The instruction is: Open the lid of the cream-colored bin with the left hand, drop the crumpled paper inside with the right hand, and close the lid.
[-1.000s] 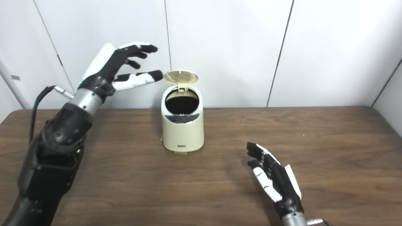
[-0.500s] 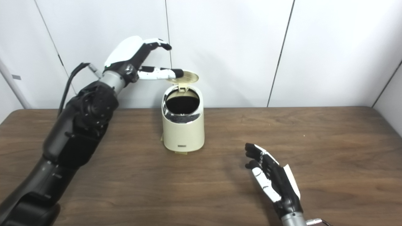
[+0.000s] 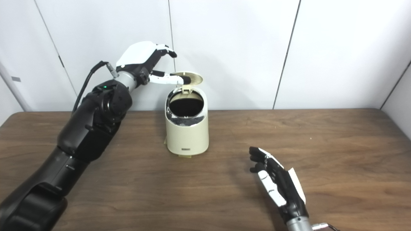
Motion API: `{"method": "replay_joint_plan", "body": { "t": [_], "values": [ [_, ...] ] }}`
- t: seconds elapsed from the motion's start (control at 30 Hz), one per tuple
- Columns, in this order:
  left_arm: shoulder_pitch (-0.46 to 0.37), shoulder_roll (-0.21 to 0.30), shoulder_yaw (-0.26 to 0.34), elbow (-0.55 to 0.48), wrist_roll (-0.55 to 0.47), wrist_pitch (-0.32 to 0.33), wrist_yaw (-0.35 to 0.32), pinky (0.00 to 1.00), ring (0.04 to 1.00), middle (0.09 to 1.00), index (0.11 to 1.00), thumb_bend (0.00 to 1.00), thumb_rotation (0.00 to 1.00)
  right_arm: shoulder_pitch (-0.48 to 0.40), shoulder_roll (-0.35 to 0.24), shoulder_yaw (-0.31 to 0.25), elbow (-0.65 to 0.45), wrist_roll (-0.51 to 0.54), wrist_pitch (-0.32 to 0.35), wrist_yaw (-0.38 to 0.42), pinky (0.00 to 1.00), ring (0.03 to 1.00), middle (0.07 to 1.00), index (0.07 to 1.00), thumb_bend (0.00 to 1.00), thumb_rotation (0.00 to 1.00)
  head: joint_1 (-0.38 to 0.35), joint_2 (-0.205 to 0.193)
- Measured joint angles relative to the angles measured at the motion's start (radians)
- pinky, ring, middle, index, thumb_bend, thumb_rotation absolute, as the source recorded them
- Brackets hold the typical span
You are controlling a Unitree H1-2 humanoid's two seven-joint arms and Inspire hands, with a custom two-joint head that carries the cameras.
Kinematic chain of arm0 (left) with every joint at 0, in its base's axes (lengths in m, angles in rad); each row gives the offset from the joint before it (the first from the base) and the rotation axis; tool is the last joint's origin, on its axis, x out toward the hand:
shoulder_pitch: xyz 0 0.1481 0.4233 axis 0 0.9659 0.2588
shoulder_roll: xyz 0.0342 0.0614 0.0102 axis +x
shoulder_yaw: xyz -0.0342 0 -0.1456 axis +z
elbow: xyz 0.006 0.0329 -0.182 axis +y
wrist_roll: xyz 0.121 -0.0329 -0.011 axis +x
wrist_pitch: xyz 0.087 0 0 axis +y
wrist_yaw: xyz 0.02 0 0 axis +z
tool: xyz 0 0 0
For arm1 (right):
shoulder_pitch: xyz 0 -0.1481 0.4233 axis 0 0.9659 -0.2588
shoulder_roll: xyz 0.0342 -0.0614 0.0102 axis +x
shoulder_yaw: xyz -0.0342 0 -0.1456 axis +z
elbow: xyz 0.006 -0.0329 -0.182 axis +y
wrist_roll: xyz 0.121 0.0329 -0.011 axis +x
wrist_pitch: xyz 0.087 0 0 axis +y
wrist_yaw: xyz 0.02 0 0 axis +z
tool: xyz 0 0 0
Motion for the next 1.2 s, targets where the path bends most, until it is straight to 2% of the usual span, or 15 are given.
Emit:
{"method": "replay_joint_plan", "body": {
  "t": [0.3,0.33,0.47,0.7,1.2],
  "values": [
    [0.027,0.002,-0.022,-0.015,0.022,-0.015,-0.014,1.0,0.945,0.92,0.834,1.0,0.75,-0.006,0.006,0.0,0.007,-0.001,0.0,-0.002,0.69,0.823,0.834,0.803,0.18,0.7,-0.005,-0.005],
    [0.038,0.002,-0.024,-0.019,0.022,-0.017,-0.014,1.0,0.942,0.919,0.832,1.0,0.76,-0.007,0.007,0.0,0.007,-0.003,0.0,-0.002,0.69,0.823,0.834,0.805,0.19,0.71,-0.005,-0.003],
    [0.069,0.01,-0.034,-0.019,0.023,-0.058,-0.014,1.0,0.926,0.876,0.829,1.0,0.78,-0.007,0.007,0.0,0.008,-0.009,0.0,-0.003,0.7,0.831,0.841,0.812,0.19,0.72,-0.006,-0.002],
    [0.071,0.055,-0.053,-0.039,0.052,-0.126,-0.042,1.0,0.919,0.829,0.823,1.0,0.78,-0.008,0.007,0.0,0.009,-0.012,0.0,-0.002,0.7,0.833,0.843,0.816,0.18,0.72,-0.006,0.001],
    [0.105,0.062,-0.057,-0.076,0.086,-0.15,-0.064,1.0,0.919,0.823,0.829,1.0,0.8,-0.017,0.006,0.001,0.016,-0.005,0.002,0.0,0.71,0.835,0.846,0.821,0.19,0.69,-0.011,0.001]
  ]
}}
